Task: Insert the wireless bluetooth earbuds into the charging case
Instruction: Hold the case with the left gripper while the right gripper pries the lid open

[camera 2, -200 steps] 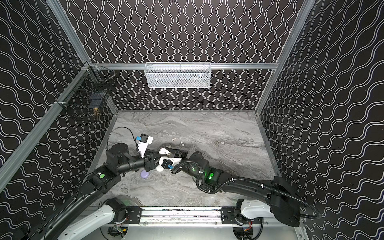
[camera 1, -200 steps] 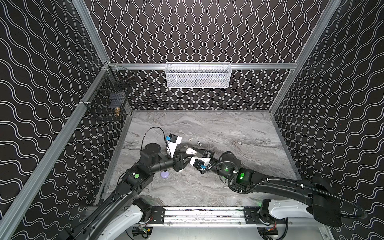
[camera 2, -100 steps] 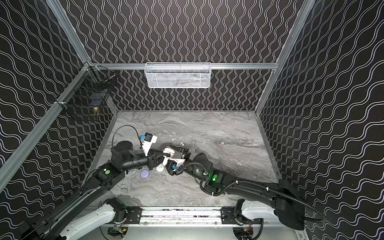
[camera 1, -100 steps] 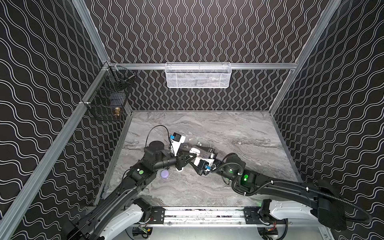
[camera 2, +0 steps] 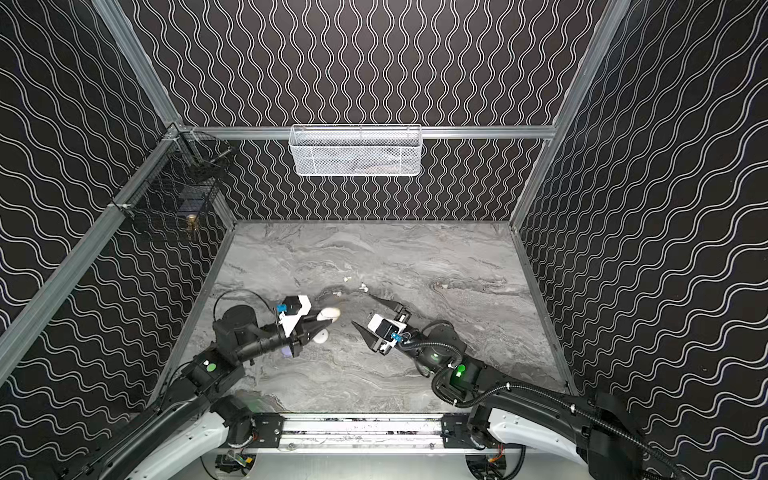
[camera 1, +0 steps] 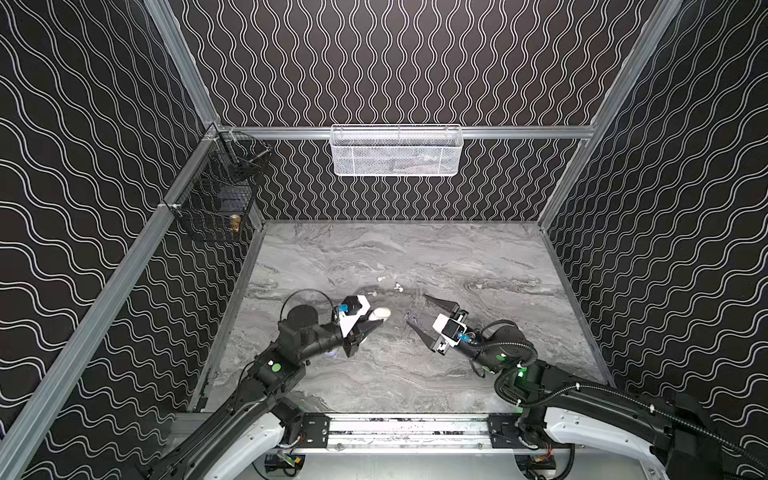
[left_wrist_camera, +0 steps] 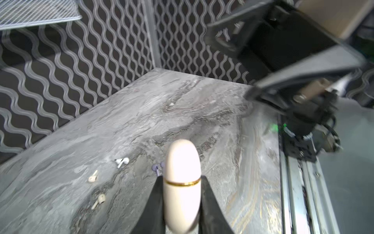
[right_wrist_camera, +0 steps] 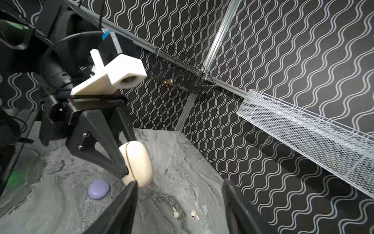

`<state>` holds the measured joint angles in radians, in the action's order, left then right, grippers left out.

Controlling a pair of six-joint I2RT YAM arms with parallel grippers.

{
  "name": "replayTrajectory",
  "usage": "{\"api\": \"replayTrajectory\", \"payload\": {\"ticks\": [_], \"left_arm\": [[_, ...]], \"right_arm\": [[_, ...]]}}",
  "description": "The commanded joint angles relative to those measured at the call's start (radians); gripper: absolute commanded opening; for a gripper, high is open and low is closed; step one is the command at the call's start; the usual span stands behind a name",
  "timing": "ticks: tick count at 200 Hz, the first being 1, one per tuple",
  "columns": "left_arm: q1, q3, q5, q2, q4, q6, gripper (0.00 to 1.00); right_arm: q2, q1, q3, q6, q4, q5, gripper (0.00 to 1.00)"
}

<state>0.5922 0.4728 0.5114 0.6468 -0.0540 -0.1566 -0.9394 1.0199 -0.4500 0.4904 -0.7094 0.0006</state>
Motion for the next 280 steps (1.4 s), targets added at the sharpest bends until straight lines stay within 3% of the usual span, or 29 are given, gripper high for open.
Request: {"api": "replayTrajectory", "payload": {"ticks": [1, 51, 108, 180, 280], "left_arm": [[0.001, -0.01, 0.125, -0.02, -0.058, -0.104, 0.0], [0.0, 0.003, 0.173, 0.018, -0.036, -0.132, 0.0], [0.0, 0.01, 0.17, 0.025, -0.031, -0.143, 0.0], [0.0, 0.016, 0.201, 0.0, -0.019, -0.143, 0.0], [0.0, -0.006, 0.17, -0.036, -0.039, -0.137, 0.0]], "right_arm": [[-0.041, 0.0, -0.027, -0.062, -0.041, -0.081, 0.65], [-0.111, 0.0, -0.062, -0.062, -0.029, -0.174, 0.64], [-0.131, 0.0, -0.071, -0.063, -0.023, -0.18, 0.64], [-0.202, 0.0, -0.097, -0.053, -0.051, -0.07, 0.64], [-0.185, 0.0, -0.11, -0.112, -0.084, -0.004, 0.52]]}}
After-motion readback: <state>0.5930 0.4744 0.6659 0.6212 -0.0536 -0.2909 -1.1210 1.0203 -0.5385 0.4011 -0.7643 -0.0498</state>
